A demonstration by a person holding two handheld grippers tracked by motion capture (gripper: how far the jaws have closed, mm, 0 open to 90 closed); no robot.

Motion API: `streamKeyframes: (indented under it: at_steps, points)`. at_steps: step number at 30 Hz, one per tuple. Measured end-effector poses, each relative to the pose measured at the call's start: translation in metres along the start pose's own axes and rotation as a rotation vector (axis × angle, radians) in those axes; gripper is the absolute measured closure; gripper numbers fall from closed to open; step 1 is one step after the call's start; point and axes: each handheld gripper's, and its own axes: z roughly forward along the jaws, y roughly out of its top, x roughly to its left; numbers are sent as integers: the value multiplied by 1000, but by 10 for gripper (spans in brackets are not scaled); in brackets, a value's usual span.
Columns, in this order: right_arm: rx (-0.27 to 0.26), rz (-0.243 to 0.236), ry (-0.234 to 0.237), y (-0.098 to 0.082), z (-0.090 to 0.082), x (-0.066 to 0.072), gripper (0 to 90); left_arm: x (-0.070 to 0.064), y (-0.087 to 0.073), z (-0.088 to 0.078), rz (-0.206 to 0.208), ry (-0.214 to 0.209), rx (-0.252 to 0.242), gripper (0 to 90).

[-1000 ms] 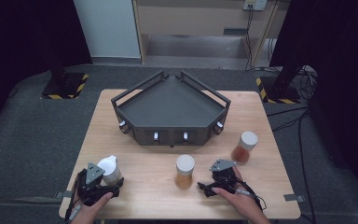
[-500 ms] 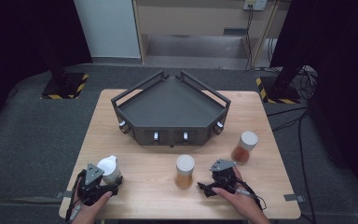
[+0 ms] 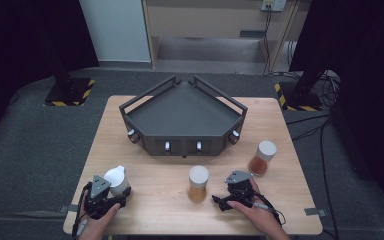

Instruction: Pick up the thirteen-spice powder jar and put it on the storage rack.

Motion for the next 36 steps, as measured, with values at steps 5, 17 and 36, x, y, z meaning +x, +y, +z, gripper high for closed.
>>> streamKeyframes:
  at_steps: [5,17,36]
  points:
    - [0,0,0,0,0,0,6,-4,0,-1,16,12,1,291]
    - [0,0,0,0,0,0,6,-8,7,-10,41,5,-20,292]
    - [0,0,0,0,0,0,6,-9,27,-7,69,-12,-4,292]
